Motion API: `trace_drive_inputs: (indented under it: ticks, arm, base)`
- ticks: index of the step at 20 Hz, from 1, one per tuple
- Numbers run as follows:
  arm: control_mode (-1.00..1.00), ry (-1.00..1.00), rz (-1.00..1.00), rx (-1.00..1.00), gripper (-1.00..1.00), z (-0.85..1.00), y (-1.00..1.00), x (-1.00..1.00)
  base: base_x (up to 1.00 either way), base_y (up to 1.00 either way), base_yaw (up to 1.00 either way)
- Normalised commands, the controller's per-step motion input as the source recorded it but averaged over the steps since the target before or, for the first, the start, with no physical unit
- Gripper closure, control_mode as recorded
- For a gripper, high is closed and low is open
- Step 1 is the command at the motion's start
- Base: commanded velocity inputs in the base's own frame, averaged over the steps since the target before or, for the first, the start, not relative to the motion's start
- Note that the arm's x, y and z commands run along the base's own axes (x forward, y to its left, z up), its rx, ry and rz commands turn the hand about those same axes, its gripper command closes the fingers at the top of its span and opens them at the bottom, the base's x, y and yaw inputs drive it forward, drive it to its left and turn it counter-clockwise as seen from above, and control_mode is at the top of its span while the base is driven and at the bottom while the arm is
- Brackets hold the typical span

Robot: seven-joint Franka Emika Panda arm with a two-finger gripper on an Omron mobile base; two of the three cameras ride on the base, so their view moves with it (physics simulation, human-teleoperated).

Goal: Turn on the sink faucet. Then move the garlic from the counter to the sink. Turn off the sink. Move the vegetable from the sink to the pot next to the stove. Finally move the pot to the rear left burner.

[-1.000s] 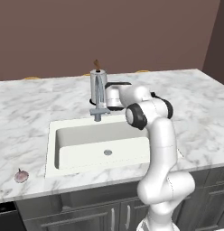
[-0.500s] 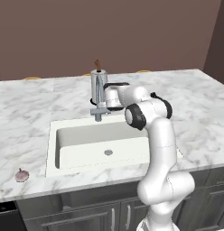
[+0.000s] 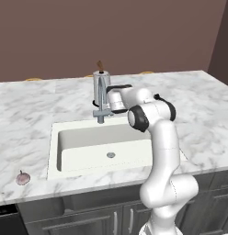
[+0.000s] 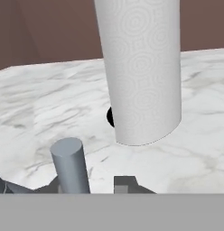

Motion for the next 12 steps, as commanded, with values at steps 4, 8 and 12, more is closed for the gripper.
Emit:
trace_drive_inputs:
  ticks: [4,8,12]
  arm:
    - [-1.00,0.02,-0.02,0.01,1.00,-0.98,-0.89,-0.23]
    - [-1.00,0.03,-0.03,0.02,1.00,-0.94,-0.88,-0.20]
    - [-1.00,0.02,-0.04,0.02,1.00,-0.95,-0.86,-0.22]
  base:
    - [0.00,0.00,0.00]
    - [0.00,0.00,0.00]
    - [0.00,0.00,0.00]
